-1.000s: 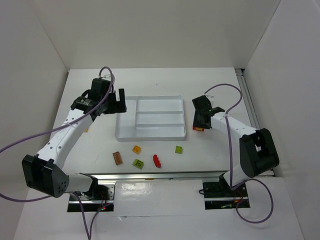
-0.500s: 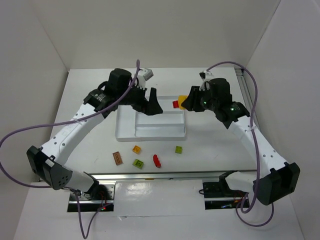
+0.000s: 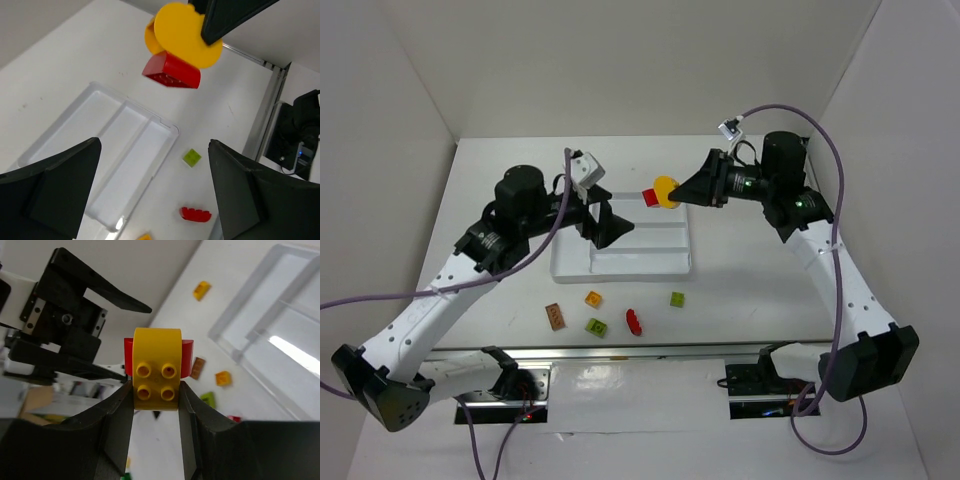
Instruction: Sort the legos into containers by color
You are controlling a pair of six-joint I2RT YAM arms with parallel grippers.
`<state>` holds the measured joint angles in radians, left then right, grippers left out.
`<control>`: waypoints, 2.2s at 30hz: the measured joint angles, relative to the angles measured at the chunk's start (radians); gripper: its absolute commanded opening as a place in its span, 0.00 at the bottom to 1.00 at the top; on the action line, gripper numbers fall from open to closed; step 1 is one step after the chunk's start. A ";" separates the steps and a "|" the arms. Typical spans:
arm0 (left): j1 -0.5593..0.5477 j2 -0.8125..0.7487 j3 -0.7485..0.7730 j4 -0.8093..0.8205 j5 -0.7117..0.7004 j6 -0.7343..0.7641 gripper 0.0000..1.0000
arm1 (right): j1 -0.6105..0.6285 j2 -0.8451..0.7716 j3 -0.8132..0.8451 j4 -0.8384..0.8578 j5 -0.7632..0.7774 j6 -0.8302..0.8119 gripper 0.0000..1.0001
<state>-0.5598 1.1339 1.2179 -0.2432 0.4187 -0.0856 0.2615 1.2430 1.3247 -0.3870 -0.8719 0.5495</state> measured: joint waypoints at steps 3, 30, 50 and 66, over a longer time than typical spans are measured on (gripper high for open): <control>0.000 -0.023 -0.009 0.056 -0.003 0.040 1.00 | -0.013 0.000 -0.105 0.195 -0.115 0.163 0.24; 0.000 -0.009 -0.026 0.212 0.322 0.186 0.95 | -0.013 -0.029 -0.241 0.688 -0.315 0.592 0.24; -0.063 0.061 -0.025 0.314 0.187 0.184 0.91 | 0.003 -0.007 -0.274 0.855 -0.293 0.741 0.24; -0.064 0.053 -0.025 0.365 0.179 0.159 0.61 | 0.007 0.010 -0.305 0.859 -0.271 0.770 0.24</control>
<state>-0.6243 1.1866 1.1931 0.1219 0.5972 0.0734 0.2687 1.2526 1.0195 0.4721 -1.1427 1.3193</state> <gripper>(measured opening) 0.651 0.440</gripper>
